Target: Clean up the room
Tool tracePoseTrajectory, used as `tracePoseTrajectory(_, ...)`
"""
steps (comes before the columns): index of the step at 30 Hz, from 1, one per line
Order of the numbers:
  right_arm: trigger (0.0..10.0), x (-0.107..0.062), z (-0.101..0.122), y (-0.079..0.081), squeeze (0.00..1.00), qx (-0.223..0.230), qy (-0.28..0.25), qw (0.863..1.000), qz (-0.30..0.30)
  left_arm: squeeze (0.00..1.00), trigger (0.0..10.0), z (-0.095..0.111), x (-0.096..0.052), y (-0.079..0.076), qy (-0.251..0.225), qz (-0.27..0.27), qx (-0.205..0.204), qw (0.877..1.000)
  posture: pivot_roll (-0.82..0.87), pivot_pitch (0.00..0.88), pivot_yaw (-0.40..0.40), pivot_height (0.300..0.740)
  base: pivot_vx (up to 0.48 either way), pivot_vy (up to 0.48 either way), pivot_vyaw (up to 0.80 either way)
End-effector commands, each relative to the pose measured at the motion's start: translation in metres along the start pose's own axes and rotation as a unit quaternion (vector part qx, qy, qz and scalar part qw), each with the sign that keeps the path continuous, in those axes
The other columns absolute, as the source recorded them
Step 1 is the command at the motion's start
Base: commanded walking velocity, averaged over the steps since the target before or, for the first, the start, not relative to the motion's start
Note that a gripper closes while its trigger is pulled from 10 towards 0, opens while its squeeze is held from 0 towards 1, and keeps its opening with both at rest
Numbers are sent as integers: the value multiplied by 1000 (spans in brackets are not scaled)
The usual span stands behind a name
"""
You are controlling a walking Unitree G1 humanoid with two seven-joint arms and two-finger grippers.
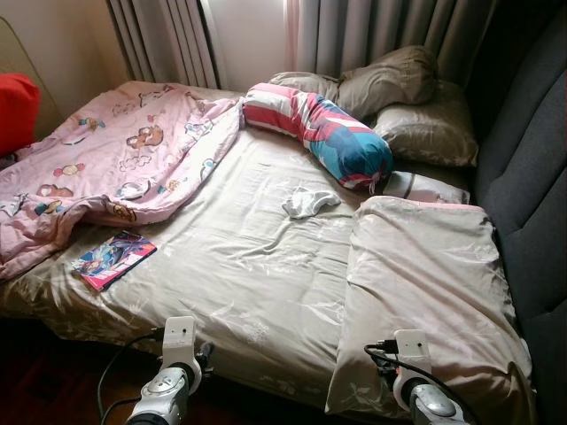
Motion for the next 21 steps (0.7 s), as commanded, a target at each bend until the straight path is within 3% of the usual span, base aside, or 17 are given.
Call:
tracePoseTrajectory(1,10000,-1,-5,-1,0,5,13,1000,-1,0,10000,-6,-1,2,17,4,-3,1000,-45,0,-5,690,0,0,0)
tracePoseTrajectory(10,10000,-3,-12,-9,0,-4,40,999,-7,0,10000,-30,-7,3,77,5,41,996,-30,0,-14,690,0,0,0)
tracePoseTrajectory(18,10000,-1,-5,-6,0,-4,34,999,-3,0,10000,-39,-10,8,92,16,30,995,-11,0,-25,690,0,0,0)
tracePoseTrajectory(21,10000,-2,-10,-10,0,0,44,999,-13,0,10000,-41,-10,9,108,14,43,993,2,0,-23,690,0,0,0)
Point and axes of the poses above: a point about 5 cm out from each wrist's last joint towards the gripper, its own x axis pointing out of the wrist towards the gripper, its own z axis along the axis of the wrist's last joint, y = z × x, the point moved 1 cm from there along x, pointing out of the wrist towards the gripper, and after that the axes turned 7 degrees about x, right-handed, at the moved point
